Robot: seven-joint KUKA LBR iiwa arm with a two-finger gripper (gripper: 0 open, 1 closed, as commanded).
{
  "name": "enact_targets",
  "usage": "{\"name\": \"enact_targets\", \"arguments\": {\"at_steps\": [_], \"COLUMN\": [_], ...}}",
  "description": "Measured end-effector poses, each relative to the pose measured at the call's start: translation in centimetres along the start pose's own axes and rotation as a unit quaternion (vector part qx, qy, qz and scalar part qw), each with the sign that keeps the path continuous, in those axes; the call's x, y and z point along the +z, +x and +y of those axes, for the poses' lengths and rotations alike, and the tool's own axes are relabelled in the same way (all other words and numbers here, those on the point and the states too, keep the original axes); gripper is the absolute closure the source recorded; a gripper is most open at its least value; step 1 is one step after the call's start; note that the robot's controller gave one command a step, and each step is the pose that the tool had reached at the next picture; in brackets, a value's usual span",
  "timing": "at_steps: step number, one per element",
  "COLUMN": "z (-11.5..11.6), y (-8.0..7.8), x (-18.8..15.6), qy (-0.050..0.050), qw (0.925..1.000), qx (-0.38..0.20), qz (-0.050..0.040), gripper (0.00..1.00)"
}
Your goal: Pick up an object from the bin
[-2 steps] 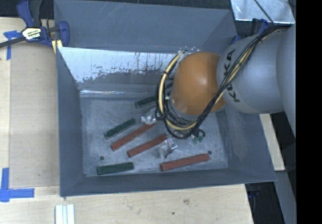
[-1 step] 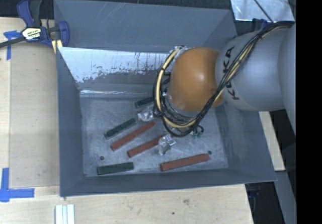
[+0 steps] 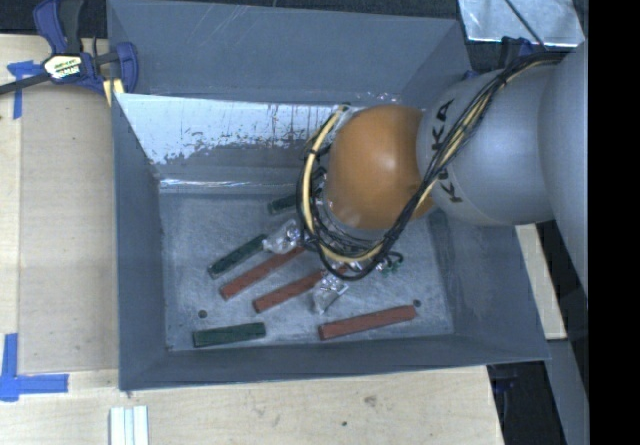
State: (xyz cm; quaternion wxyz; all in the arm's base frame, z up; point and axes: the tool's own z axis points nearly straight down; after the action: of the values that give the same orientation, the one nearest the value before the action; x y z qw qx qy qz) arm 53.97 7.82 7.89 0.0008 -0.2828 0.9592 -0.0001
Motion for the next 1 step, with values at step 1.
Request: {"name": "enact_targets", "arguments": {"at_steps": [1], "z": [0.32], "y": [0.63], "x": [0.1], "qy": [0.004], "qw": [0.9996], "qx": [-0.025], "qz": [-0.0118], "gripper": [1.0]}}
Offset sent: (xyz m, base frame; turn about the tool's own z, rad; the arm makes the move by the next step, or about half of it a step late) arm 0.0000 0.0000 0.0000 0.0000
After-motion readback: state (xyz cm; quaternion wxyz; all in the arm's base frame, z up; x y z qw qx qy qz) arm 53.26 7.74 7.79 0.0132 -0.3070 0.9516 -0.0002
